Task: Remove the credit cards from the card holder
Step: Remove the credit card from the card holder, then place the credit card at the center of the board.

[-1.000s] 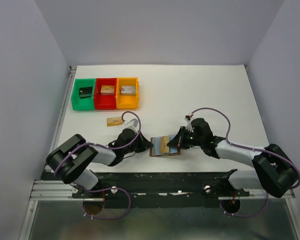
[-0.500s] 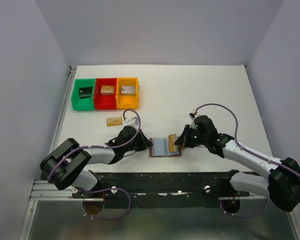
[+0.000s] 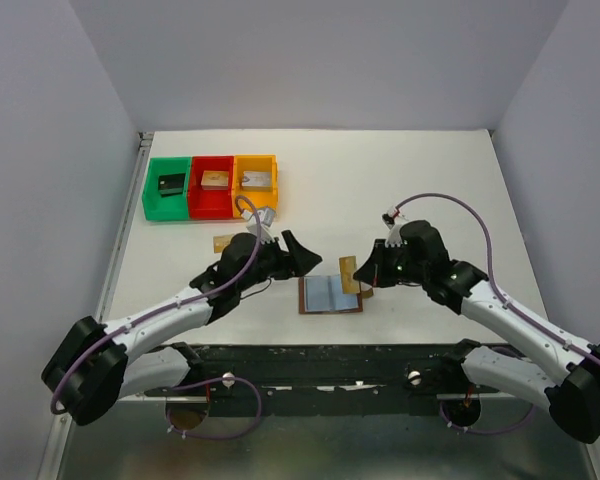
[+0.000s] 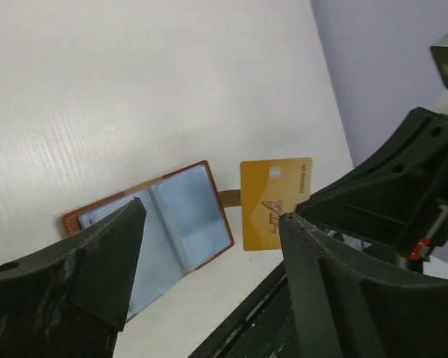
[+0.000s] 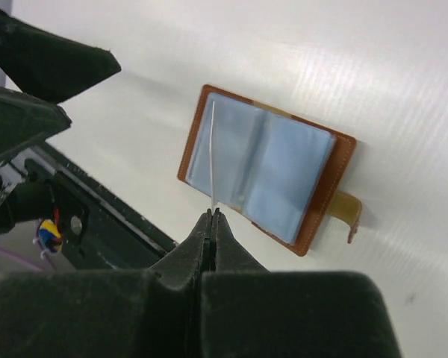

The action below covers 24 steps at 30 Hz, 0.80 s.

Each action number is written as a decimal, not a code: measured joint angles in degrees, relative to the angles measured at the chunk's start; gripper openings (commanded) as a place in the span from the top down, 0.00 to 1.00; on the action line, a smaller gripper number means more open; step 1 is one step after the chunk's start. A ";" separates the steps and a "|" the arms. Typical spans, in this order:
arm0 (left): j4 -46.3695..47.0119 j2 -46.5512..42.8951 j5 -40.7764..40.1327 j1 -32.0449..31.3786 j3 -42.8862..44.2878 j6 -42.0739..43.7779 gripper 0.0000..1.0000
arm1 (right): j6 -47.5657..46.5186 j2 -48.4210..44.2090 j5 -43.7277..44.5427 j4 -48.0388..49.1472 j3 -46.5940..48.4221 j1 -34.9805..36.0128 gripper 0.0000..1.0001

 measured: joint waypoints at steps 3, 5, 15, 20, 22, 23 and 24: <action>-1.44 -7.15 1.46 1.46 -0.81 0.63 0.20 | -3.65 0.20 -5.86 -1.36 2.64 -0.09 1.00; -0.94 -11.52 3.80 3.26 -2.23 1.27 0.21 | -6.25 0.79 -10.84 -2.84 5.14 0.09 1.00; 5.77 -22.99 32.52 10.75 -6.10 4.90 0.27 | -21.00 5.01 -30.88 -16.35 18.43 3.76 1.00; 16.50 -17.11 44.70 10.49 -6.49 0.15 0.30 | -26.91 7.39 -34.62 -23.54 23.67 7.61 1.00; 18.80 -16.15 47.06 9.99 -6.64 -1.11 0.31 | -28.33 7.98 -35.19 -25.22 24.83 8.74 1.00; 19.39 -16.09 48.15 9.57 -6.62 -1.42 0.32 | -28.85 8.17 -35.41 -25.86 25.09 9.05 1.00; 19.71 -16.13 48.74 9.18 -6.62 -1.42 0.34 | -29.24 8.31 -35.63 -26.32 25.16 9.20 1.00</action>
